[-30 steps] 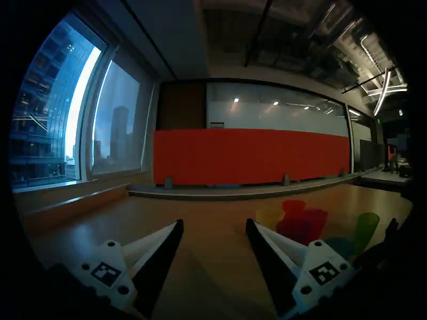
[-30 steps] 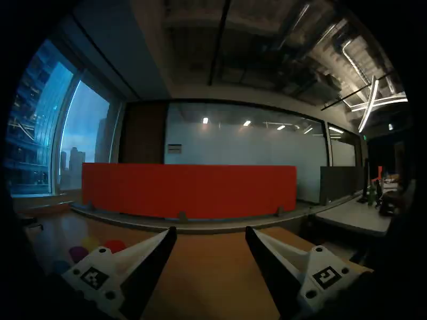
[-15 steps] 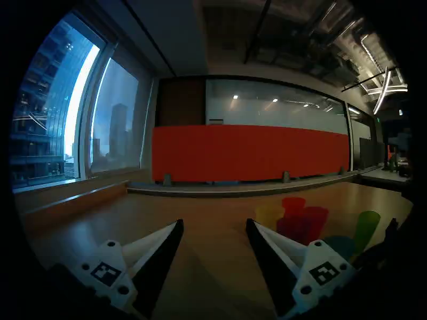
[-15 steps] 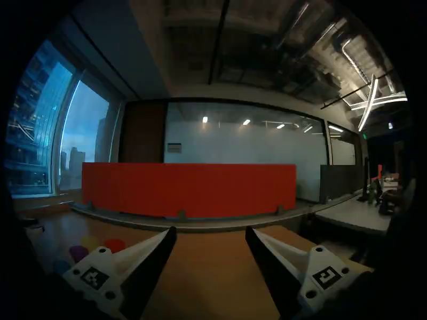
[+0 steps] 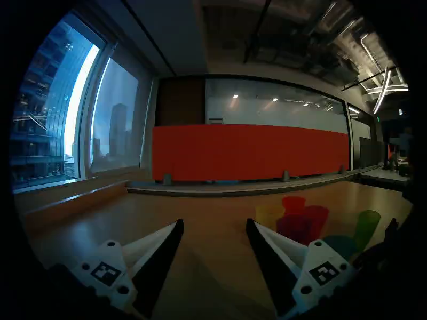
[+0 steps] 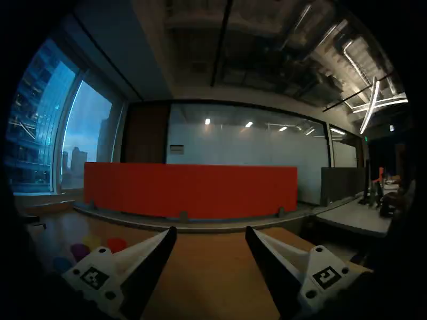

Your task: Pour water

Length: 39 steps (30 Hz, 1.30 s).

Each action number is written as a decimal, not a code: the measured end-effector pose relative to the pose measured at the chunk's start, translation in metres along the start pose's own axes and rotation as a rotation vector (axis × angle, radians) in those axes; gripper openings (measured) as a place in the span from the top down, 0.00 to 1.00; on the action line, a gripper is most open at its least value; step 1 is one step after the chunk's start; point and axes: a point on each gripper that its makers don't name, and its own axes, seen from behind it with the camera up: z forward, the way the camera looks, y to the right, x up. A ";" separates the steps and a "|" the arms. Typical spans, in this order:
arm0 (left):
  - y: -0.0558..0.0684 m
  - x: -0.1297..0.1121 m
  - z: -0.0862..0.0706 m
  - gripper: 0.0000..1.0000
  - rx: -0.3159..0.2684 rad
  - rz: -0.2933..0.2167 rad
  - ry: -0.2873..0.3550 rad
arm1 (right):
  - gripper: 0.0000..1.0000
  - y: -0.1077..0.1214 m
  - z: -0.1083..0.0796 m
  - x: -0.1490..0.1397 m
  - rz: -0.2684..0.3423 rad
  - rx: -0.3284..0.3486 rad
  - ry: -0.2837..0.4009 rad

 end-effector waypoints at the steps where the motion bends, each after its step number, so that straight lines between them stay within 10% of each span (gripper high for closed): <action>1: 0.000 0.000 0.000 0.14 0.000 0.000 0.000 | 0.00 0.000 -0.001 0.000 -0.003 0.001 0.001; 39: 0.001 0.000 0.001 0.14 0.000 0.000 0.000 | 0.00 -0.014 0.017 -0.088 0.013 0.077 -0.005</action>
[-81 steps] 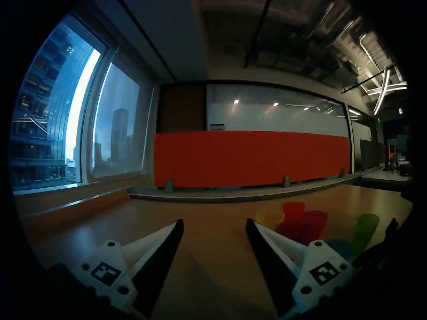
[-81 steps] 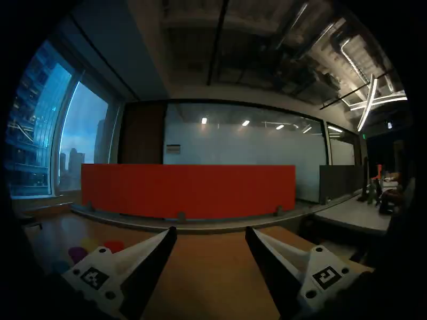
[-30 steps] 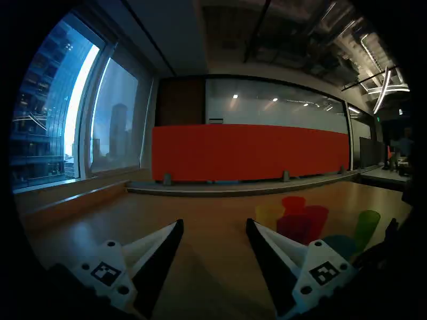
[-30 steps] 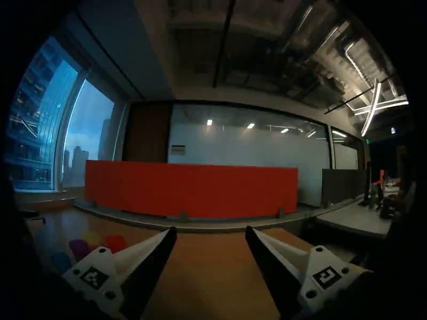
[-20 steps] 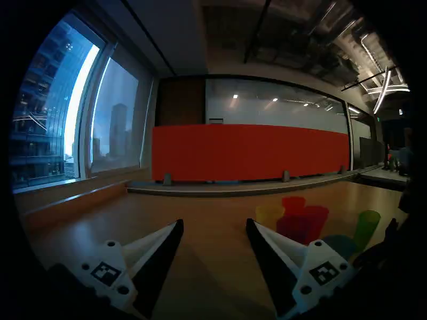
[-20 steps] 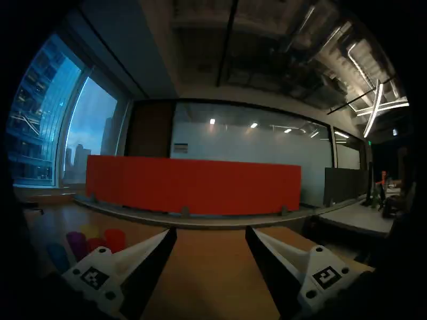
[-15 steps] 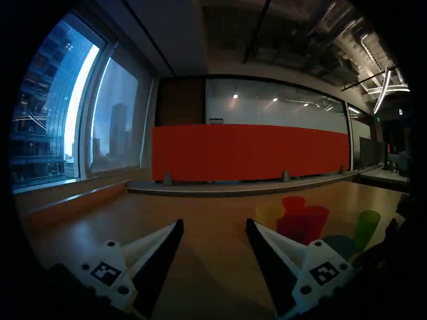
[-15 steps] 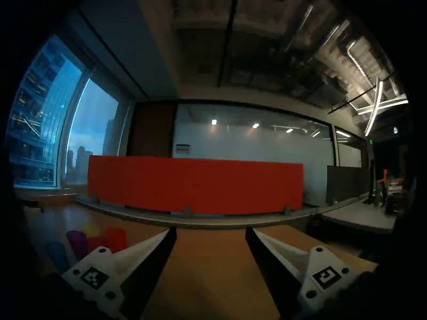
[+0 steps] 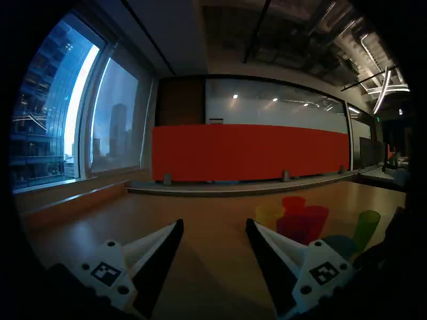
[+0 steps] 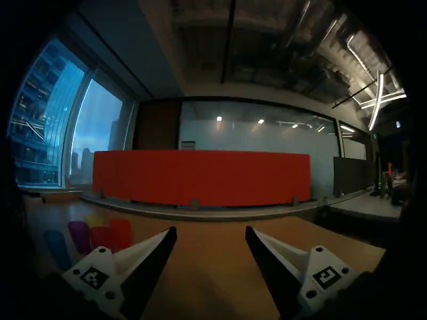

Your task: Pour water

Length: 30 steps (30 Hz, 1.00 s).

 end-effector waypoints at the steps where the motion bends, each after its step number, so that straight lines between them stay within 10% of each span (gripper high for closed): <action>1: 0.000 0.000 0.000 0.14 0.000 0.000 0.000 | 0.00 0.001 0.001 -0.003 0.003 -0.002 -0.005; 30: 0.000 0.000 0.000 0.14 0.000 0.000 0.000 | 0.00 0.006 0.008 -0.032 0.017 -0.010 -0.089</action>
